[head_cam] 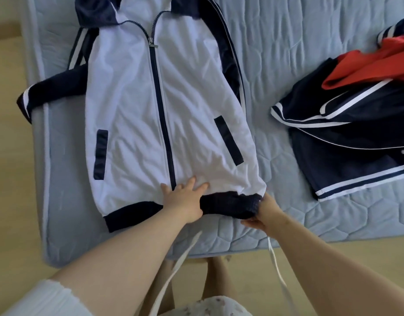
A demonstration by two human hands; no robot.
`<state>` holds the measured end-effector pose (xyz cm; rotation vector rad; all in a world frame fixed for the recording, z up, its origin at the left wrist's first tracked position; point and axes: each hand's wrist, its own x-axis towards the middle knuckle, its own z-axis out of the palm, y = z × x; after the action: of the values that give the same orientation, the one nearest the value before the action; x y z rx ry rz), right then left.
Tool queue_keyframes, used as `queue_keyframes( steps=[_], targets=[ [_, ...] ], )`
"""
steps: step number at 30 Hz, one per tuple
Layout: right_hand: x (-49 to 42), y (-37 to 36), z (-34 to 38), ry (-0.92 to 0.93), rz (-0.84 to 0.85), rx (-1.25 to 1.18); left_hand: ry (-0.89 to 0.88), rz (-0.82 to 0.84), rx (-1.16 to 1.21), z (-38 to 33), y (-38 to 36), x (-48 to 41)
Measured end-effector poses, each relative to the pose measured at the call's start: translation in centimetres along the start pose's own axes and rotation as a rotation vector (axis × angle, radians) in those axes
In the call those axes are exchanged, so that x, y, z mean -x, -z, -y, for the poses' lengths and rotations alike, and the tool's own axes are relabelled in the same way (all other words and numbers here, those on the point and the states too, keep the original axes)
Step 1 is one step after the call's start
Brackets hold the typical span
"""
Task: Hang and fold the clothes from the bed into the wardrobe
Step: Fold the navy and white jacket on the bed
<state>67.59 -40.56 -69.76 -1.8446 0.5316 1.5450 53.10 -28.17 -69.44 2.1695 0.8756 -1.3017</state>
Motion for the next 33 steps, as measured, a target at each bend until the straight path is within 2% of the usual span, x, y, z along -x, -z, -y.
queue_keyframes(
  steps=[2, 6, 9, 12, 18, 24, 30, 33],
  targets=[
    [-0.4, -0.7, 0.0, 0.044, -0.032, 0.154, -0.004, 0.0, -0.006, 0.1, 0.1, -0.1],
    [0.0, 0.2, 0.8, 0.218, -0.417, 0.402, 0.001, 0.068, -0.01, 0.0, 0.5, 0.4],
    [2.1, 1.9, 2.7, 0.344, -0.559, 0.201, 0.035, 0.077, 0.288, 0.2, 2.6, 1.2],
    [4.6, 3.6, 6.4, 0.452, -0.652, -0.016, 0.029, -0.162, 0.405, -0.4, 6.6, 2.4],
    [10.5, 4.7, 13.9, 0.761, -0.646, -0.235, -0.058, -0.277, 0.641, -3.7, 14.1, 5.5],
    [16.7, 7.6, 20.8, 1.014, -0.745, -0.446, -0.105, -0.336, 0.696, -5.8, 18.7, 8.2],
    [21.9, 9.3, 25.1, 1.156, -0.652, -0.588, -0.129, -0.392, 0.852, -7.4, 22.3, 10.7],
    [23.5, 8.6, 26.1, 1.185, -0.55, -0.633, -0.145, -0.442, 0.995, -7.5, 23.5, 11.8]
  ],
)
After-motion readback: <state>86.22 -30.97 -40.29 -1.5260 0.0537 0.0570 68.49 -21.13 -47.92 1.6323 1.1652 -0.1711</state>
